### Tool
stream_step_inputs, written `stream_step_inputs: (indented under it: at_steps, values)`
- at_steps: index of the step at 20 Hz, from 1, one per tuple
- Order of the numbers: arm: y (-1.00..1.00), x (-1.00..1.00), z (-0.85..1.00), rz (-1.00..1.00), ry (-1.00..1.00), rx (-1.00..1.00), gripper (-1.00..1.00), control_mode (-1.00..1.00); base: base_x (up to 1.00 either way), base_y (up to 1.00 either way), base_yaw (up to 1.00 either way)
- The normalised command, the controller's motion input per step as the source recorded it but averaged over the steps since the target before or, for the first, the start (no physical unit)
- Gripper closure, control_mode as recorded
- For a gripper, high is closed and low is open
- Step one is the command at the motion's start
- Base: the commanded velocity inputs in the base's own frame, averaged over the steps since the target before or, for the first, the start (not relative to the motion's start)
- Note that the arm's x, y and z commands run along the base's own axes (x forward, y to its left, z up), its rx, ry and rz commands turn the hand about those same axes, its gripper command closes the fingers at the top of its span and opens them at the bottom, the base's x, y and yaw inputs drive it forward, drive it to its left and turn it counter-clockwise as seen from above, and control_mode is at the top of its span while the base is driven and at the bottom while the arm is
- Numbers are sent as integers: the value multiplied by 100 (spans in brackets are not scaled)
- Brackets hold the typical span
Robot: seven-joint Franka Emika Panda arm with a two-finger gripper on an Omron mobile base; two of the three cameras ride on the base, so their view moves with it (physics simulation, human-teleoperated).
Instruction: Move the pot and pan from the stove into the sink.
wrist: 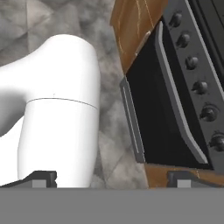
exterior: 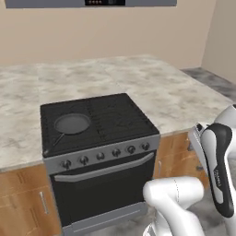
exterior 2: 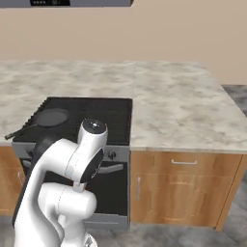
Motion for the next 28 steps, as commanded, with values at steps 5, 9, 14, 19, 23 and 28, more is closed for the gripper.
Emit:
stream_step_inputs:
  at_steps: [5,9,14,19,23,28]
  values:
    - [0,0,0,0,0,0,-100,100,0,92,-1]
    - [0,0,0,0,0,0,-100,100,0,92,0]
    - [0,0,0,0,0,0,-100,100,0,80,0]
    - [0,0,0,0,0,0,-100,100,0,51,6]
    - [0,0,0,0,0,0,-100,100,0,-6,5]
    - [0,0,0,0,0,0,-100,100,3,-17,20]
